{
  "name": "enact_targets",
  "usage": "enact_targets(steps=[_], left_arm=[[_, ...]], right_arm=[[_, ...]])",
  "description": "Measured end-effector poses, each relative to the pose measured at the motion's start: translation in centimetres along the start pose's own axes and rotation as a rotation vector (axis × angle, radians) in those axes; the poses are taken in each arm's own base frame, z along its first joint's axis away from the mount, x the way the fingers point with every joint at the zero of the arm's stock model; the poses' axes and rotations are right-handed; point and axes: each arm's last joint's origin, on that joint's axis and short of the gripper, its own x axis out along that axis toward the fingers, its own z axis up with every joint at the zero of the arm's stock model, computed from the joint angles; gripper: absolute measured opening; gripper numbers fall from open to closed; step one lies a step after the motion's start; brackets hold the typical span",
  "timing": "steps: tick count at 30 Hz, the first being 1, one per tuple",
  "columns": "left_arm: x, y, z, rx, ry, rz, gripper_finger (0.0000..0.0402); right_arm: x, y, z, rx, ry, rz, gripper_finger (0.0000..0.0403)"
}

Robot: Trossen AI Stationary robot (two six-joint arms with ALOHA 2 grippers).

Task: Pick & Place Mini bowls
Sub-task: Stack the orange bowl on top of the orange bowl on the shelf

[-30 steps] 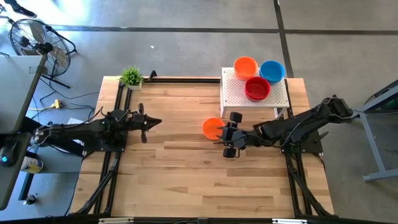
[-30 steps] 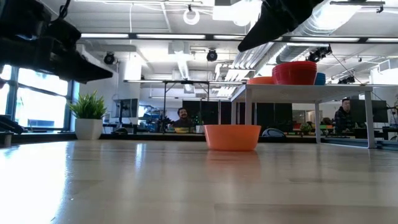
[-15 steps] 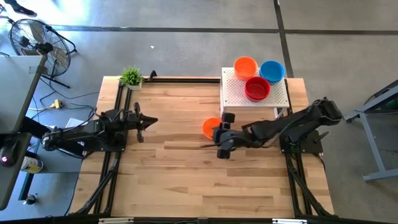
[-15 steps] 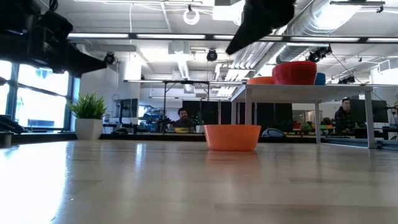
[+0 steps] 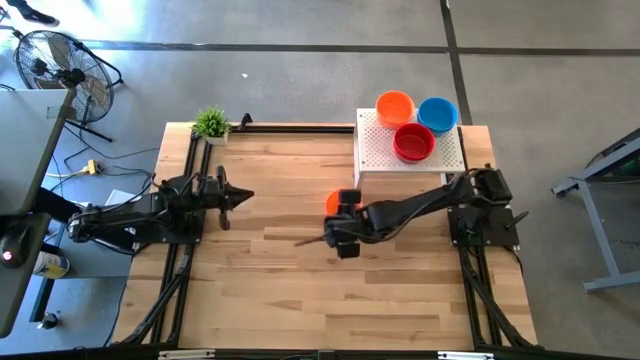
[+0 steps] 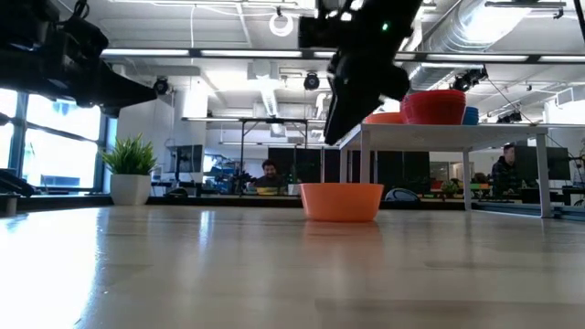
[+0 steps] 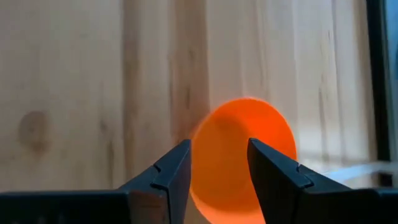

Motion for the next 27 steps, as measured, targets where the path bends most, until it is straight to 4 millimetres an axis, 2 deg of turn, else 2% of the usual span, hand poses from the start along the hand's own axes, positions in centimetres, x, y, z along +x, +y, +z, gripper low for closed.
enact_targets(steps=[6,10,14,20,27], left_arm=[[-0.1,0.5,0.2,-0.001,-0.011,0.189,0.0017],[-0.1,0.6,0.2,-0.001,-0.011,0.204,0.0017],[-0.1,0.5,0.2,-0.001,-0.011,0.189,0.0017],[-0.1,0.5,0.2,-0.001,-0.010,0.186,0.0017],[-0.1,0.5,0.2,-0.001,-0.010,0.184,0.0017]], right_arm=[[2.5,-1.5,-0.2,0.135,0.072,0.024,0.0169],[4.0,-2.5,-0.4,0.210,0.105,0.021,0.0195],[5.7,-2.9,-0.6,0.263,0.141,0.079,0.0203],[7.0,-2.4,-0.7,0.264,0.154,0.078,0.0178],[6.7,-2.5,-0.5,0.251,0.139,0.068,0.0125]])
